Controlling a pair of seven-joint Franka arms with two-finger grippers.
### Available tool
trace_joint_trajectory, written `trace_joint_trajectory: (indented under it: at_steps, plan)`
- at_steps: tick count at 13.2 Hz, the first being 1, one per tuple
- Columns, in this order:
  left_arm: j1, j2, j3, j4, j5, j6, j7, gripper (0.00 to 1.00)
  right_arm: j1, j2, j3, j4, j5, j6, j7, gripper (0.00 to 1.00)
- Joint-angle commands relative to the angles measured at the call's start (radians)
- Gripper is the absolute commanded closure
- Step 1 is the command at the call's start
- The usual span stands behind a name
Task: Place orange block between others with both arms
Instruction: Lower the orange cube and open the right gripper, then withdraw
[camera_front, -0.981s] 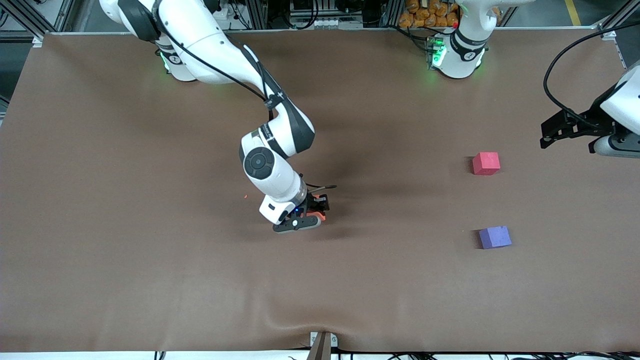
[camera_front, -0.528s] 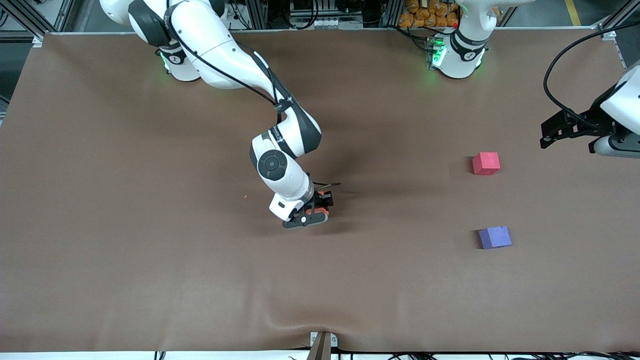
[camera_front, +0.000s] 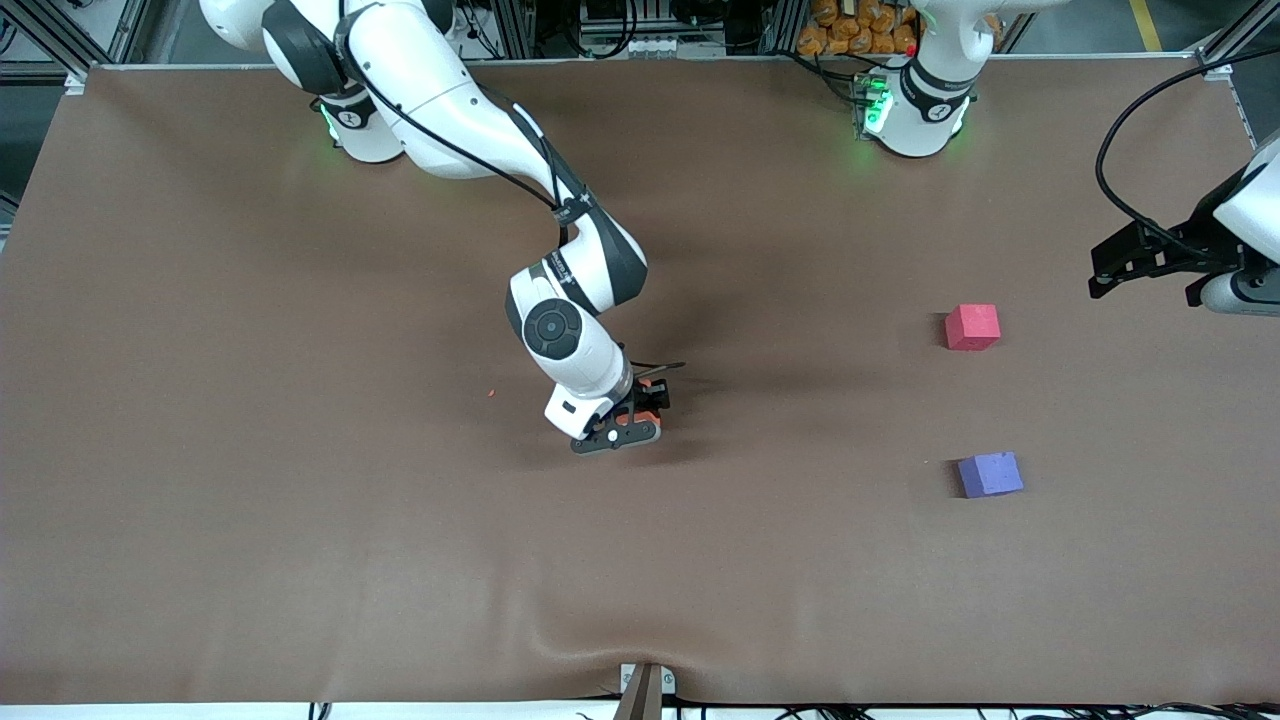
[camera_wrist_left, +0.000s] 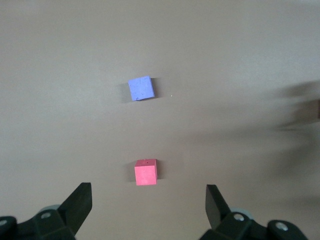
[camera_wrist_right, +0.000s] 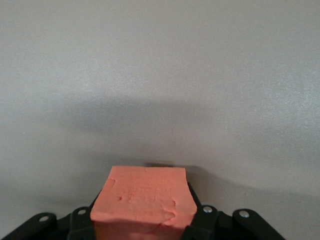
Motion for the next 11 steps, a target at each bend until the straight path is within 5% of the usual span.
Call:
trace_joint_trajectory:
  at_steps: [1, 3, 4, 5, 9, 11]
  plan:
    - [0.008, -0.001, -0.007, 0.007, 0.005, 0.004, 0.020, 0.00, 0.012, 0.006, -0.011, 0.004, 0.018, 0.004, 0.013, 0.45]
    - [0.008, -0.001, -0.007, 0.007, -0.003, 0.004, 0.021, 0.00, 0.012, 0.007, -0.011, 0.004, 0.019, 0.005, 0.019, 0.43]
    - [0.008, -0.001, -0.007, 0.007, -0.003, 0.004, 0.021, 0.00, 0.010, 0.007, -0.011, 0.002, 0.019, 0.005, 0.021, 0.33]
    - [0.008, -0.001, -0.007, 0.007, -0.005, 0.004, 0.021, 0.00, 0.009, 0.009, -0.011, 0.002, 0.022, 0.005, 0.021, 0.00]
    - [0.005, -0.001, -0.007, 0.007, -0.005, 0.004, 0.020, 0.00, -0.013, 0.003, -0.014, 0.002, 0.019, -0.031, 0.031, 0.00]
    - [0.005, -0.001, -0.007, 0.007, -0.005, 0.004, 0.020, 0.00, -0.062, -0.030, -0.020, 0.012, 0.013, -0.172, 0.030, 0.00]
